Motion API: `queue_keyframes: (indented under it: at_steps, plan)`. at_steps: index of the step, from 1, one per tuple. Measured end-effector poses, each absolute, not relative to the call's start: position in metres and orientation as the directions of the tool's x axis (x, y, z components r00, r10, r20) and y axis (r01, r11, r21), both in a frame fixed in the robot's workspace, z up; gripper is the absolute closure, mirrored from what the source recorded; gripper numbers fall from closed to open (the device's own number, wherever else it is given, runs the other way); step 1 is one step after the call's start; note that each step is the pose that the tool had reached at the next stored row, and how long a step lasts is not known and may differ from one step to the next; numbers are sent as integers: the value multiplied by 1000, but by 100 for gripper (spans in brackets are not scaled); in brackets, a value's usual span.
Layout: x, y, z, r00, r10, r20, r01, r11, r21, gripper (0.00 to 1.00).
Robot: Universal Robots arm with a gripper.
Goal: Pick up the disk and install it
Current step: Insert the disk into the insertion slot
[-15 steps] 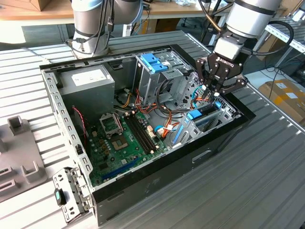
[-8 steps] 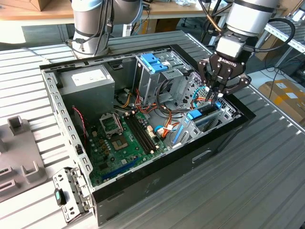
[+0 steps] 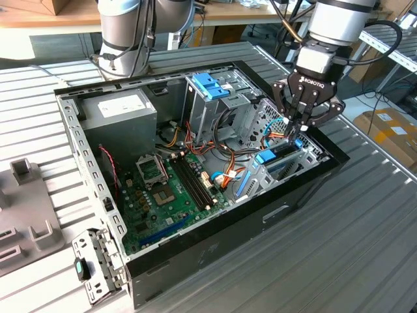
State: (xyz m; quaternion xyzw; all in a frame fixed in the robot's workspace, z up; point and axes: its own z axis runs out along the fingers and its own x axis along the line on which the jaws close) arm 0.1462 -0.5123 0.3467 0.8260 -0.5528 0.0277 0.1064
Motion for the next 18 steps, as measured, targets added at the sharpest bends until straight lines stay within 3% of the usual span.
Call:
queue_keyframes:
  at_steps: [11, 18]
  plan:
    - [156, -503, 342, 392, -898, 199, -917, -364, 165, 76]
    - [156, -498, 338, 400, -895, 200, -913, -371, 167, 76]
